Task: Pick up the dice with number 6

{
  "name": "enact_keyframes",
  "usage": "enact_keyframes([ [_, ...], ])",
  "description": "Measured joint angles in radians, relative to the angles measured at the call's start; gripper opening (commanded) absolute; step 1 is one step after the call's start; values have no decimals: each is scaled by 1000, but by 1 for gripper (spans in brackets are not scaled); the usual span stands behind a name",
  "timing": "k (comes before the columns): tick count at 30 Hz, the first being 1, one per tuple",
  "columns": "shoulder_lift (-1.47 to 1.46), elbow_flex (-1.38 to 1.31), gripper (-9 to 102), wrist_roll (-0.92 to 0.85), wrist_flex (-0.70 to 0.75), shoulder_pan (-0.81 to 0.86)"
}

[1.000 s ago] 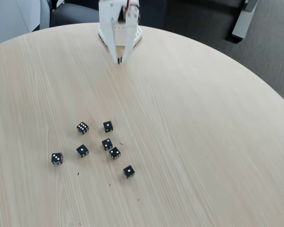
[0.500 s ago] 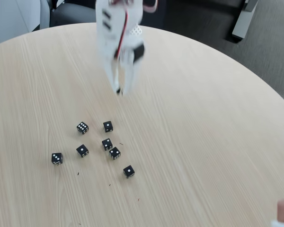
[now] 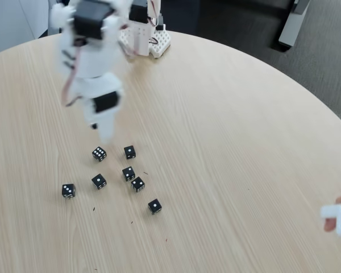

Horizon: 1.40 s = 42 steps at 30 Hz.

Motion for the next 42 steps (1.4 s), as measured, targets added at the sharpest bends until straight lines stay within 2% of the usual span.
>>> enact_keyframes([
  [8,-87,0,19,-86,-3,72],
  [17,-135,-2,22,-123,-143,63],
  [29,-181,-2,26,-190,-163,57],
  [42,-258,-2,25,-86,-163,52],
])
